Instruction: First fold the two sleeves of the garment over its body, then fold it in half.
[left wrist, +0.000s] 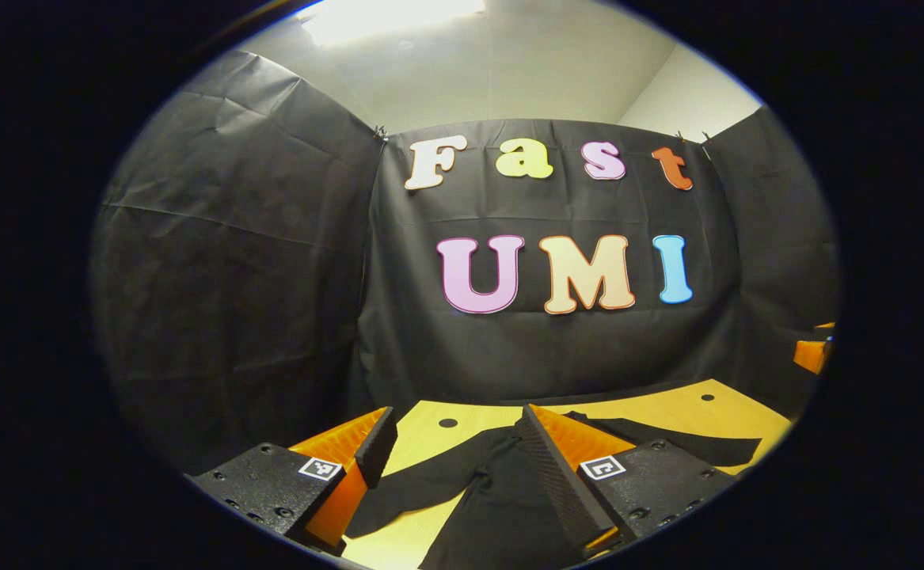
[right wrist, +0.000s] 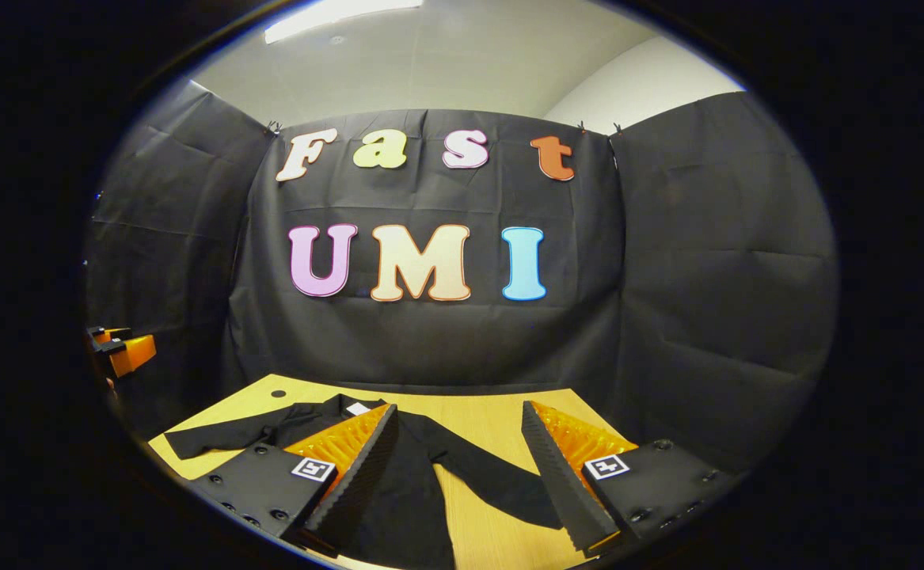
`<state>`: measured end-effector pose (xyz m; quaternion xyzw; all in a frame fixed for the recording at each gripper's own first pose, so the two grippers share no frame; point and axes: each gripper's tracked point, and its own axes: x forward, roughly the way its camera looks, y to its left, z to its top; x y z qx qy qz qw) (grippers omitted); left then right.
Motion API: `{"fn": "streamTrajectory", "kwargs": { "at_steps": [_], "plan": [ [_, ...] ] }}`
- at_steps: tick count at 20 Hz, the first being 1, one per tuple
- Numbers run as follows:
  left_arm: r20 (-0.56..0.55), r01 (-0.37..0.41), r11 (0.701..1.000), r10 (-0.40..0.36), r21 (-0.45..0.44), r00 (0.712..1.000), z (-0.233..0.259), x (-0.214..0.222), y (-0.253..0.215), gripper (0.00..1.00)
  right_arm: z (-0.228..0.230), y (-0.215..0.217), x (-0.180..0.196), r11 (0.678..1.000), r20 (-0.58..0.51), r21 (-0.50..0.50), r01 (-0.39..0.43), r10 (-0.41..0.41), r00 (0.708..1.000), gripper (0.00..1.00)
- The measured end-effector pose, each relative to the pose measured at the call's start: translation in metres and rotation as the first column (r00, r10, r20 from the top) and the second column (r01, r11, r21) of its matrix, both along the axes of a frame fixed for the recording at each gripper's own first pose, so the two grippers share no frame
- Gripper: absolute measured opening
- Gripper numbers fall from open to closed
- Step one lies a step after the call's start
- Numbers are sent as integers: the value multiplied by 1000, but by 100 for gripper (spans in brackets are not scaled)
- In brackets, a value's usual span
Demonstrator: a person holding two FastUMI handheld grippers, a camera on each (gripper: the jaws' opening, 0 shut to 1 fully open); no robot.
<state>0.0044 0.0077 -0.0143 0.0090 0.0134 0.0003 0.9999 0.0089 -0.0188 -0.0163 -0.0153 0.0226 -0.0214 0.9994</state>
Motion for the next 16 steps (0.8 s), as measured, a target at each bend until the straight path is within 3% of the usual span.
{"fn": "streamTrajectory", "kwargs": {
  "at_steps": [11, 16],
  "plan": [
    [-25, 12, 1000, -13, -20, 1000, -5, 5, -13, 93, -13, -19, 8, 1000, -21, -8, 23, -23, 1000, 98],
    [-34, -23, 1000, 23, -9, 999, -7, -1, -3, 92, -30, -48, 20, 999, -45, 9, 51, -51, 998, 99]
  ]
}}
